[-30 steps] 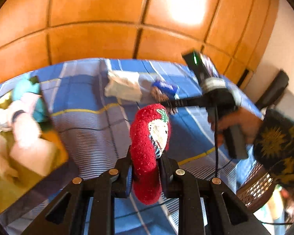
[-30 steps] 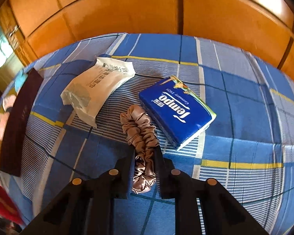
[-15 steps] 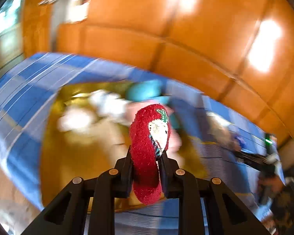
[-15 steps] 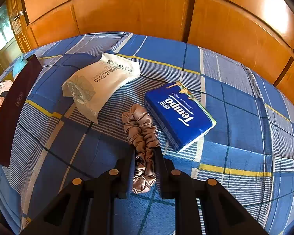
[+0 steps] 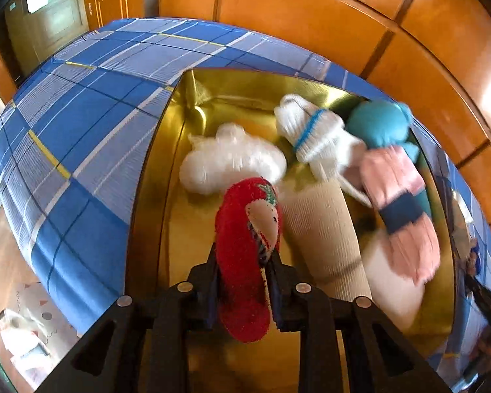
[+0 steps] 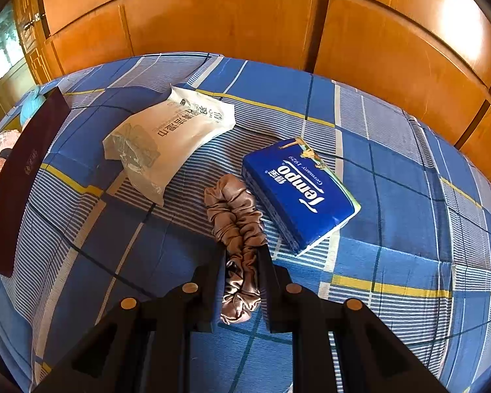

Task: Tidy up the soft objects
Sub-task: 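Place the red stocking in the tray with left tool while right grasps brown scrunchie, then carry the brown satin scrunchie into the gold tray and open the right tool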

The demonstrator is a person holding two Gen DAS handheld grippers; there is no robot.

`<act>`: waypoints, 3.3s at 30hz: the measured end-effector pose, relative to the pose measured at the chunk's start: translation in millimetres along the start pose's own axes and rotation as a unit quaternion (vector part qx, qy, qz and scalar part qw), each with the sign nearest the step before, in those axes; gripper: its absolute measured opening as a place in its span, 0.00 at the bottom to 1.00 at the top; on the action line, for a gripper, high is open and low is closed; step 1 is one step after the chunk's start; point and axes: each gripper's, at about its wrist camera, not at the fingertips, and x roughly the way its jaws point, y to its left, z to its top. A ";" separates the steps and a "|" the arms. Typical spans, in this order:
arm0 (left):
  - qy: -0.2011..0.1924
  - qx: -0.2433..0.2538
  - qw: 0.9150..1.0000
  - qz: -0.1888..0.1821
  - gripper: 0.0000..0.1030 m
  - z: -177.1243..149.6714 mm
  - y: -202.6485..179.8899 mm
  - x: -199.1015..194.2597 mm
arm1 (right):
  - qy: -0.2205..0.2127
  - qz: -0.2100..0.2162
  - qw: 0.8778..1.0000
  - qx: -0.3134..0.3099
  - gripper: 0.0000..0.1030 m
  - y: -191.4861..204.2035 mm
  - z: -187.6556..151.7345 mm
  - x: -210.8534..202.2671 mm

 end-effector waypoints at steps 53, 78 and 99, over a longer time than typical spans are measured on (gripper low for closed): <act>-0.204 0.090 0.975 -0.013 0.79 -92.4 -46.5 -116.5 | -0.001 -0.071 0.997 -0.008 0.16 15.8 0.7 -0.8; -0.202 0.051 0.978 -0.001 0.79 -98.6 -5.0 -111.8 | -0.068 0.104 0.991 0.041 0.16 110.0 26.3 -87.6; -0.198 0.019 0.980 0.016 0.79 -100.8 23.8 -110.9 | 0.063 0.179 0.978 -0.088 0.19 314.8 13.5 -14.1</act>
